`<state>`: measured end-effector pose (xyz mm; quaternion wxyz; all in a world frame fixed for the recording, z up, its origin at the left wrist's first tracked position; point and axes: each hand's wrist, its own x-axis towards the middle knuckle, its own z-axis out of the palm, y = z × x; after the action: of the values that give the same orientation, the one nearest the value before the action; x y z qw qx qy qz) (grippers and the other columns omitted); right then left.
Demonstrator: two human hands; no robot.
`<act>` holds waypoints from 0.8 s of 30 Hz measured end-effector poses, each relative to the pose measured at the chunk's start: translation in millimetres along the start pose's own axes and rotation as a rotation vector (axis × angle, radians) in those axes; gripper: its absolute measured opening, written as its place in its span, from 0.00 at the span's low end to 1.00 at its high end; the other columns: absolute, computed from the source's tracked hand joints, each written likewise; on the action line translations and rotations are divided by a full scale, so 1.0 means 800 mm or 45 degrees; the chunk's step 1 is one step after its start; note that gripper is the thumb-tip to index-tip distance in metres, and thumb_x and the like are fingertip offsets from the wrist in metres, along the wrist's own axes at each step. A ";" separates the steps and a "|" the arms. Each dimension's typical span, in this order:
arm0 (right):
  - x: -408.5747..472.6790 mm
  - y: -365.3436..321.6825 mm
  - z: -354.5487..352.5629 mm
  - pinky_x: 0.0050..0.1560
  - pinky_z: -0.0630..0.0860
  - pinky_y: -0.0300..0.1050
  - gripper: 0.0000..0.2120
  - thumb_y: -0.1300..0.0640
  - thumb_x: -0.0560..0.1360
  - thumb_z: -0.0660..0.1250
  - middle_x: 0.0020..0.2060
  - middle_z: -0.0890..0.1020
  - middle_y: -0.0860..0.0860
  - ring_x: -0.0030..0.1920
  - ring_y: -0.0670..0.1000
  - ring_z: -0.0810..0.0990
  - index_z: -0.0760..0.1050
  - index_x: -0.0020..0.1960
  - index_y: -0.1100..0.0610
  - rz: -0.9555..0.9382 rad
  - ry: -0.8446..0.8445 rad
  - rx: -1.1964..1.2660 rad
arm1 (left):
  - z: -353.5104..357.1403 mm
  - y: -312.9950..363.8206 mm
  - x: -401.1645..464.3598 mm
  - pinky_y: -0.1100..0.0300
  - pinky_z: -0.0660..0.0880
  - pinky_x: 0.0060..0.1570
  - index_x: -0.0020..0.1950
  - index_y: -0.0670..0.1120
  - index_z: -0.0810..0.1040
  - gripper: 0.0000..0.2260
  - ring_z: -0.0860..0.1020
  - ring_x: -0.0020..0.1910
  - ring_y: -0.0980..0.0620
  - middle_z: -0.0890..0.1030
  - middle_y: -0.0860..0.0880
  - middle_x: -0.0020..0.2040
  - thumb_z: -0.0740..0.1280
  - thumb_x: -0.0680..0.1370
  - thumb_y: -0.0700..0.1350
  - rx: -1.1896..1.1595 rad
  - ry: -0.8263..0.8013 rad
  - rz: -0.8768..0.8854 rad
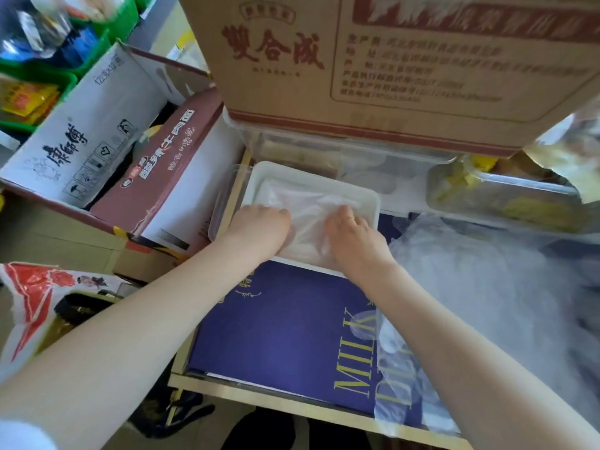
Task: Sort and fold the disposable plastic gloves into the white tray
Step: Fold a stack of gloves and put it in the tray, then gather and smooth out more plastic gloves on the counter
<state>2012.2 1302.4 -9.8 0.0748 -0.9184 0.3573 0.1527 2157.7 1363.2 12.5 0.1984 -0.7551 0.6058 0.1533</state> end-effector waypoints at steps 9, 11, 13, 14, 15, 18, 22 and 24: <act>0.001 -0.036 0.001 0.67 0.61 0.50 0.30 0.67 0.75 0.60 0.71 0.54 0.64 0.68 0.64 0.60 0.50 0.73 0.64 0.414 -0.234 0.401 | -0.002 0.001 -0.004 0.55 0.65 0.39 0.62 0.39 0.66 0.14 0.71 0.43 0.43 0.76 0.39 0.54 0.55 0.77 0.38 -0.186 -0.038 -0.054; -0.002 -0.038 -0.003 0.68 0.59 0.49 0.29 0.68 0.74 0.57 0.71 0.53 0.64 0.70 0.63 0.58 0.51 0.72 0.64 0.483 -0.232 0.613 | 0.000 -0.003 -0.004 0.55 0.65 0.38 0.62 0.39 0.65 0.14 0.70 0.42 0.44 0.76 0.40 0.52 0.57 0.77 0.38 -0.176 -0.007 -0.004; -0.010 -0.036 -0.008 0.65 0.62 0.50 0.27 0.69 0.74 0.56 0.72 0.53 0.61 0.69 0.63 0.60 0.54 0.73 0.62 0.522 -0.213 0.737 | 0.003 -0.007 -0.004 0.54 0.66 0.36 0.62 0.41 0.66 0.14 0.70 0.41 0.45 0.75 0.42 0.51 0.58 0.77 0.39 -0.128 -0.012 0.057; -0.017 -0.034 -0.009 0.61 0.66 0.50 0.27 0.69 0.74 0.55 0.73 0.54 0.60 0.68 0.62 0.62 0.57 0.72 0.61 0.485 -0.206 0.702 | 0.003 -0.006 -0.006 0.55 0.66 0.36 0.62 0.42 0.67 0.13 0.71 0.41 0.45 0.75 0.43 0.50 0.58 0.77 0.40 -0.110 0.001 0.074; -0.027 -0.031 -0.008 0.54 0.69 0.50 0.24 0.68 0.74 0.55 0.72 0.57 0.59 0.66 0.61 0.66 0.61 0.70 0.61 0.408 -0.134 0.606 | 0.002 -0.003 -0.009 0.55 0.66 0.35 0.60 0.44 0.69 0.12 0.72 0.43 0.44 0.74 0.43 0.50 0.58 0.78 0.41 -0.095 0.052 0.087; -0.068 -0.011 0.003 0.36 0.71 0.46 0.14 0.64 0.70 0.57 0.58 0.77 0.56 0.46 0.59 0.79 0.75 0.53 0.61 0.207 0.517 0.251 | -0.006 0.021 -0.029 0.56 0.63 0.35 0.56 0.44 0.72 0.09 0.74 0.49 0.44 0.74 0.46 0.50 0.56 0.80 0.44 -0.145 0.324 0.201; -0.128 0.057 0.057 0.47 0.75 0.53 0.17 0.56 0.73 0.61 0.56 0.78 0.60 0.51 0.64 0.77 0.73 0.59 0.62 0.556 0.727 0.351 | 0.002 0.057 -0.055 0.57 0.66 0.35 0.53 0.43 0.77 0.12 0.77 0.46 0.43 0.78 0.46 0.48 0.56 0.79 0.46 -0.505 0.594 0.470; -0.146 0.093 0.082 0.58 0.69 0.55 0.24 0.51 0.75 0.64 0.66 0.71 0.61 0.62 0.64 0.70 0.68 0.66 0.63 0.761 0.408 0.438 | 0.012 0.070 -0.062 0.61 0.65 0.31 0.47 0.43 0.79 0.13 0.78 0.36 0.44 0.79 0.47 0.39 0.57 0.76 0.47 -0.605 0.688 0.596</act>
<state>1865.5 1337.8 -34.7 0.1232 -0.7598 0.6371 -0.0402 2092.0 1399.3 21.3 -0.1870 -0.6349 0.7389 0.1262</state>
